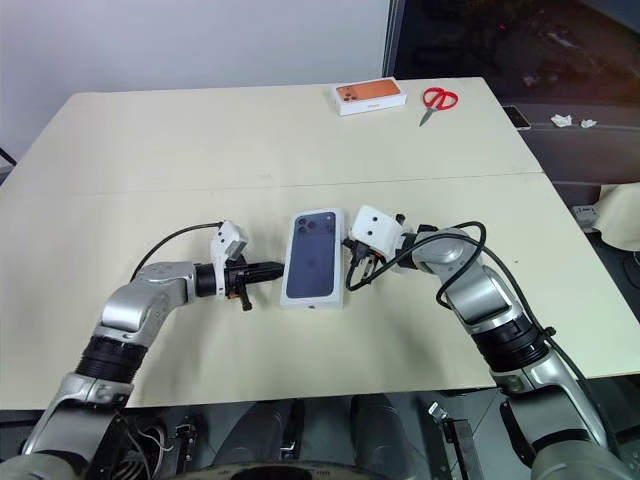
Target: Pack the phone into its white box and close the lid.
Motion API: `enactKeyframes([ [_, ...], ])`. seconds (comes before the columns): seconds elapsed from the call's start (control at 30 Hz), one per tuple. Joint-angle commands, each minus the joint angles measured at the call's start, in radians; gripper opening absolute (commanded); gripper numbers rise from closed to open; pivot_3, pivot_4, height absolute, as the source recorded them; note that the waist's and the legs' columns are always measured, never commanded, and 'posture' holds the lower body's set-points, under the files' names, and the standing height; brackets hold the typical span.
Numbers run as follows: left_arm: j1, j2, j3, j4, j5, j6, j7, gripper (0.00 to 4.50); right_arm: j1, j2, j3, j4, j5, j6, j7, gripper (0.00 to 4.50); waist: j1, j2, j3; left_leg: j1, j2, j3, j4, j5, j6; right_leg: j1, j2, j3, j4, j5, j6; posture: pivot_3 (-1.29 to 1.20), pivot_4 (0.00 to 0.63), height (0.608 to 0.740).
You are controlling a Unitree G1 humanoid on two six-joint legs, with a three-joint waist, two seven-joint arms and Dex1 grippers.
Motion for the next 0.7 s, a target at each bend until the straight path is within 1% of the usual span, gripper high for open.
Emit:
enactKeyframes([
  [0.03,-0.044,-0.023,0.009,-0.003,-0.011,-0.015,0.000,0.00,-0.015,0.013,-0.008,-0.022,-0.005,-0.011,0.003,0.05,0.000,0.000,0.000,0.000,0.000,0.000,0.000,0.000,0.000,0.000,0.000,0.000,0.000,0.000,0.000,0.00,0.150,0.740],
  [0.37,-0.045,-0.040,0.032,-0.043,-0.038,0.024,0.006,0.00,-0.011,0.027,-0.011,-0.026,-0.019,-0.004,0.004,0.05,-0.002,0.000,0.000,0.000,0.000,0.000,0.000,0.000,0.000,0.000,0.000,0.000,0.000,0.000,0.000,0.00,0.150,0.740],
  [0.43,-0.034,-0.037,0.018,-0.048,-0.019,0.003,0.003,0.00,-0.014,0.026,-0.013,-0.023,-0.020,-0.001,0.005,0.05,-0.002,0.000,0.000,0.000,0.000,0.000,0.000,0.000,0.000,0.000,0.000,0.000,0.000,0.000,0.000,0.00,0.150,0.740],
  [0.57,-0.034,-0.054,0.038,-0.056,-0.039,0.010,0.016,0.00,-0.007,0.026,-0.003,-0.031,-0.022,0.004,0.012,0.05,-0.002,0.000,0.000,0.000,0.000,0.000,0.000,0.000,0.000,0.000,0.000,0.000,0.000,0.000,0.000,0.00,0.150,0.740],
  [0.63,-0.036,-0.050,0.035,-0.055,-0.027,0.003,0.020,0.00,-0.002,0.026,0.003,-0.037,-0.025,0.003,0.014,0.05,-0.002,0.000,0.000,0.000,0.000,0.000,0.000,0.000,0.000,0.000,0.000,0.000,0.000,0.000,0.000,0.00,0.150,0.740],
  [0.7,-0.030,-0.047,0.044,-0.059,-0.032,0.013,0.024,0.00,-0.012,0.014,0.011,-0.034,-0.051,-0.029,0.014,0.05,-0.002,0.000,0.000,0.000,0.000,0.000,0.000,0.000,0.000,0.000,0.000,0.000,0.000,0.000,0.000,0.00,0.150,0.740],
])
